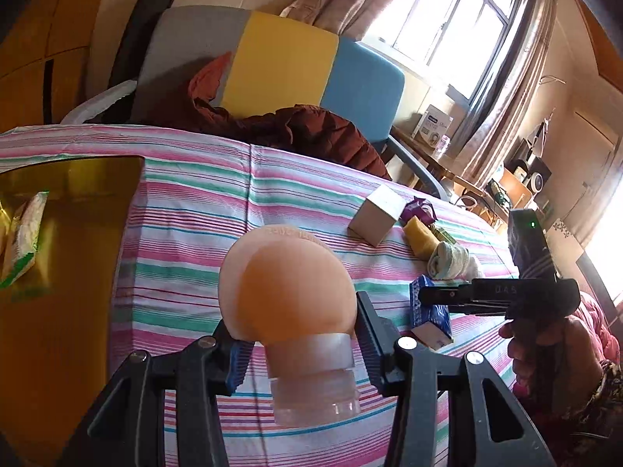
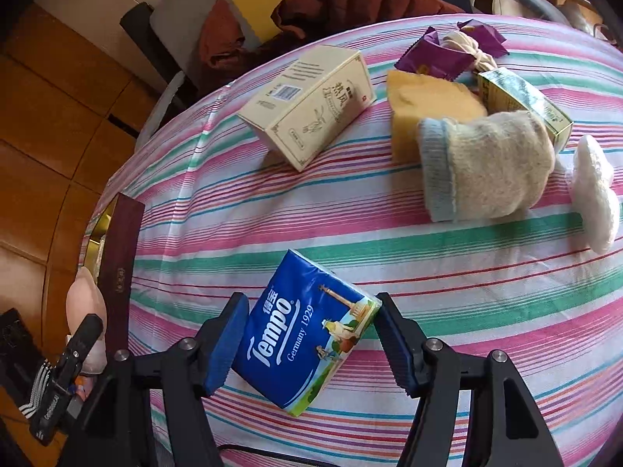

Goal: Organize objects
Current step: 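Grasp the peach silicone bottle by its white cap with the left tool, then carry the bottle with the left tool while the right tool carries the tissue pack to the tray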

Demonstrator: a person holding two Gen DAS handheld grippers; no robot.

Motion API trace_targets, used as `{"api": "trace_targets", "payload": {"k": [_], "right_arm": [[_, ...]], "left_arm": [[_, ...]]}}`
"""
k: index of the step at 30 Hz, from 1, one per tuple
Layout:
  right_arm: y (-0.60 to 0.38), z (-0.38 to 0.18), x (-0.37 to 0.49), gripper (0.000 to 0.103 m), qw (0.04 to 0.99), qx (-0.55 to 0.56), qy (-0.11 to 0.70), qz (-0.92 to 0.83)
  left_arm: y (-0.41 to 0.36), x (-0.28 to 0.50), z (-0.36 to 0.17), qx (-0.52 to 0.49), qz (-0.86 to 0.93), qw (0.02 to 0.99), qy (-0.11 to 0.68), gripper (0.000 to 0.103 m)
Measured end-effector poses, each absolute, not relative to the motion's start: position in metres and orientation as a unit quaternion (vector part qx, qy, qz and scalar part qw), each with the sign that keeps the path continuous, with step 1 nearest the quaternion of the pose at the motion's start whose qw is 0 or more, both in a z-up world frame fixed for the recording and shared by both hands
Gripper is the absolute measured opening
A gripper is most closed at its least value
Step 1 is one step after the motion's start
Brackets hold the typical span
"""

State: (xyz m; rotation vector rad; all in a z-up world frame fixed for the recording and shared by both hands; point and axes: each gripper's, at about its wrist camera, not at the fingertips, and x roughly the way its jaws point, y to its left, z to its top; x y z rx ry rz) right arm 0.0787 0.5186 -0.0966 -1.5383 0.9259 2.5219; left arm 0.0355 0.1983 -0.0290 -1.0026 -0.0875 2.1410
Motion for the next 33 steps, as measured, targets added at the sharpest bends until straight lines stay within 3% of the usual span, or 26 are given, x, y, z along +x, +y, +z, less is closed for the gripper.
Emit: {"api": "trace_targets", "payload": {"k": [15, 27, 31, 33], "right_arm": [[0.483, -0.081, 0.073, 0.066, -0.042, -0.457, 0.312, 0.832], [0.401, -0.048, 0.047, 0.066, -0.123, -0.438, 0.295, 0.84], [0.369, -0.042, 0.036, 0.066, -0.15, -0.443, 0.277, 0.839], [0.357, -0.04, 0.031, 0.066, -0.158, -0.447, 0.27, 0.838]], "left_arm": [[0.107, -0.073, -0.033, -0.453, 0.845, 0.266, -0.093, 0.048], [0.103, -0.146, -0.068, -0.535, 0.815, 0.211, -0.067, 0.048], [0.1, -0.164, -0.069, -0.534, 0.813, 0.211, -0.096, 0.048], [0.097, -0.168, -0.064, -0.522, 0.82, 0.211, -0.105, 0.053]]}}
